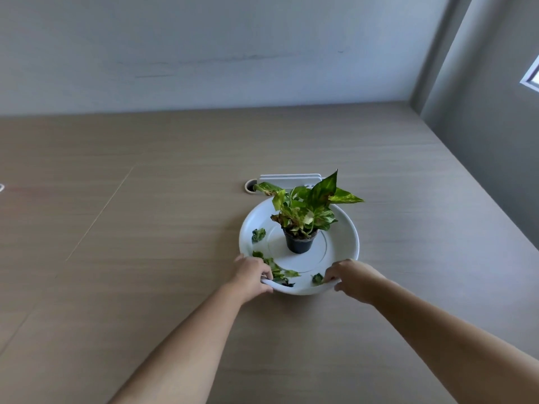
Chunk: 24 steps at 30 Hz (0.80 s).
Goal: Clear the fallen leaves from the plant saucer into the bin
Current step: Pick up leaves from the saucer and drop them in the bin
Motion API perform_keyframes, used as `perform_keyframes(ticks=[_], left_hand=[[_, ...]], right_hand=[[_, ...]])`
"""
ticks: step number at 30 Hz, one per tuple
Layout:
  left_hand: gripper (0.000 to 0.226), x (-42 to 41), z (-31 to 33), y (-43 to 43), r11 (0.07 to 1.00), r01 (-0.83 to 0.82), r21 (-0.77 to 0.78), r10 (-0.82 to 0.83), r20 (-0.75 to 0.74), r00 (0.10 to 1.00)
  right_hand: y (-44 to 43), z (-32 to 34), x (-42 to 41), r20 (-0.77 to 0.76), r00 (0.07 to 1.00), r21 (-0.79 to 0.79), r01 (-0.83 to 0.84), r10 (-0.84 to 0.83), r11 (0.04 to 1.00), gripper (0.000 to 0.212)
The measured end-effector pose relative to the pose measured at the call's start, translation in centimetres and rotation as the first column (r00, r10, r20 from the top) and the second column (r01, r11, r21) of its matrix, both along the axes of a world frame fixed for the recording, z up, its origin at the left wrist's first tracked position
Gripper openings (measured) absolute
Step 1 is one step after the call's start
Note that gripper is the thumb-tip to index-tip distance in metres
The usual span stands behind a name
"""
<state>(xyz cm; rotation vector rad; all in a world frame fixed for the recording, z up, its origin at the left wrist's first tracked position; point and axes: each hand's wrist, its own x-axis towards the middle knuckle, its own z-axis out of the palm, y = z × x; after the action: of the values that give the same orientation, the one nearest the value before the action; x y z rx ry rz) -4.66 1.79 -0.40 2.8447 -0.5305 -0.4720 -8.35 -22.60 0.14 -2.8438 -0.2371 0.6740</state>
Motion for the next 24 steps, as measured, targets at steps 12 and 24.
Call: perform_keyframes(ticks=[12,24], left_hand=[[0.029,-0.4,-1.0,0.2,0.983,-0.078,-0.169,0.055,-0.136,0.989],[0.046,0.8,-1.4,-2.0,0.984,-0.11,-0.14,0.095,-0.106,0.99]], right_hand=[[0.6,-1.3,2.2,0.033,0.993,-0.027,0.116,-0.115,0.993,0.033],[1.8,-2.9,3.4,0.041,0.991,0.023,0.124,-0.125,0.992,0.025]])
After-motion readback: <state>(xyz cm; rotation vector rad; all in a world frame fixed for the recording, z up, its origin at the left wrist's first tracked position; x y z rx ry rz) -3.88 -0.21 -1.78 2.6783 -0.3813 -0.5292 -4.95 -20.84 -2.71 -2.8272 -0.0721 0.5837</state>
